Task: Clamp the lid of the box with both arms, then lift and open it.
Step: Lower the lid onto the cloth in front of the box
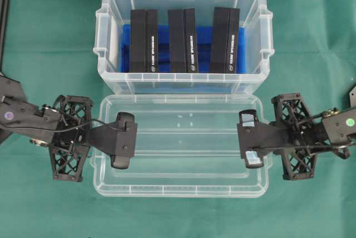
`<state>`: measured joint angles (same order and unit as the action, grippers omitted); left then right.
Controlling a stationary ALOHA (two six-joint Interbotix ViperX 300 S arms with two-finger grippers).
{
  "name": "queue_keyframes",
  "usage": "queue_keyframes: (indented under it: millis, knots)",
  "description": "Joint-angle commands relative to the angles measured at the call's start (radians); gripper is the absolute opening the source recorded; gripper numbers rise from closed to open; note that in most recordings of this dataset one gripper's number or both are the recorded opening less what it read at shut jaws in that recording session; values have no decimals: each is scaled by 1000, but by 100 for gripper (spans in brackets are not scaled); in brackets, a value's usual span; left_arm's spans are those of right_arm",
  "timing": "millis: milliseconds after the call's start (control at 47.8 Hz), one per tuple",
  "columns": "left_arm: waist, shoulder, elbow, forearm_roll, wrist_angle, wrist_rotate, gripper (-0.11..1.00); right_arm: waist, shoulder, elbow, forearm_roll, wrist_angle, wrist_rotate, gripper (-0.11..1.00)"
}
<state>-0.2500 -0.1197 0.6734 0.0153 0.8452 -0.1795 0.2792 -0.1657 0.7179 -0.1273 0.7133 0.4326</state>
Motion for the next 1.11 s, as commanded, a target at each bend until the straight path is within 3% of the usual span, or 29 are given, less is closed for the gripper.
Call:
queue_keyframes:
  millis: [0,440,1088]
  knots:
    - [26,-5,-26,5,-83,-9,1,-8,2,-25,-15,-86,-2,0]
    - [26,25,23,3,-156,-61,1,-8,75,-3,-17,-163,2,0]
    - [25,-23,94,3,-164,-66,1,-9,49,29,-14,-133,3,0]
